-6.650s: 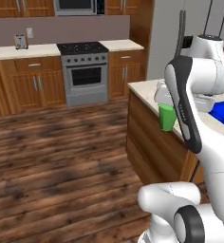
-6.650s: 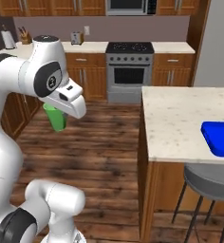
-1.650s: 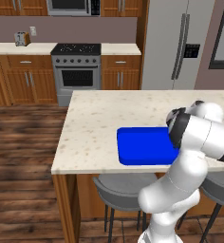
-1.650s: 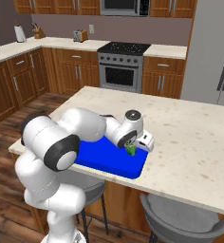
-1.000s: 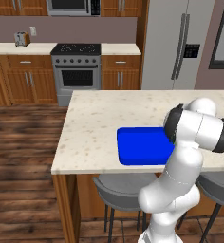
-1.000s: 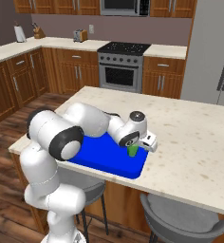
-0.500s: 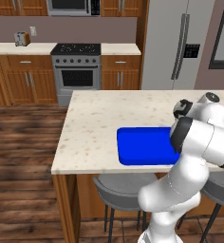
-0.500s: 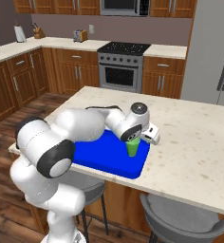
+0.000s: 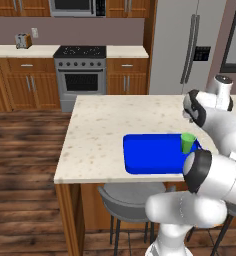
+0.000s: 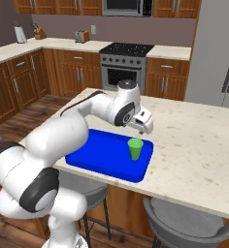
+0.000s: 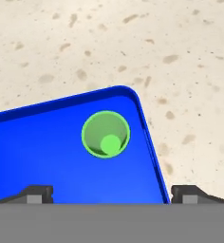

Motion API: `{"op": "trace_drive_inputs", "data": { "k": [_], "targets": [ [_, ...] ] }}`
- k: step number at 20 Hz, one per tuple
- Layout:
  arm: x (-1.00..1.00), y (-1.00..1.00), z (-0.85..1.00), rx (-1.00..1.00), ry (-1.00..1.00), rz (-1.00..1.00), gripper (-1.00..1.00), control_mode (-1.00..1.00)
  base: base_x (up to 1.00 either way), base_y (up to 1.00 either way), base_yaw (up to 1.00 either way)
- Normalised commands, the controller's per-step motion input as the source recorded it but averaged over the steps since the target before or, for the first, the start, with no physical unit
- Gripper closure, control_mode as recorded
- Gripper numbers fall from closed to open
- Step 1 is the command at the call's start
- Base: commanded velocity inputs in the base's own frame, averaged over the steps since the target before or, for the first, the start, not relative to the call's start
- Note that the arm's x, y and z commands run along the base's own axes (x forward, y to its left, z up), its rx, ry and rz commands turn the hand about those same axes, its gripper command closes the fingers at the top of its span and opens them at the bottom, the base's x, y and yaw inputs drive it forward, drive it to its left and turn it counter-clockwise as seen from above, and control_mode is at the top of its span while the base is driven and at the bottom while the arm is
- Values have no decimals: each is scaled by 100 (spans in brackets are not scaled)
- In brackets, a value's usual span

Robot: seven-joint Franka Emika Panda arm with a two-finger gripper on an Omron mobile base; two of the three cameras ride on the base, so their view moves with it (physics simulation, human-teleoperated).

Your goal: There is a tray on the dining counter. Grab the cup, mug, and pitcher and place them on the tray. The pitcher may be placed next to the tray if it cannot fit the tray.

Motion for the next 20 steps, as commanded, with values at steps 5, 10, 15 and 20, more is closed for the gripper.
{"op": "trace_drive_inputs", "data": {
  "k": [5,10,15,20],
  "targets": [
    [-87,60,75,1,22,0,-100,-100,0,0,0],
    [-73,62,41,3,26,0,-100,-100,0,0,0],
    [-69,82,0,0,16,0,-100,-100,0,0,0],
    [-62,72,-16,0,13,1,-100,-100,0,0,0]
  ]
}}
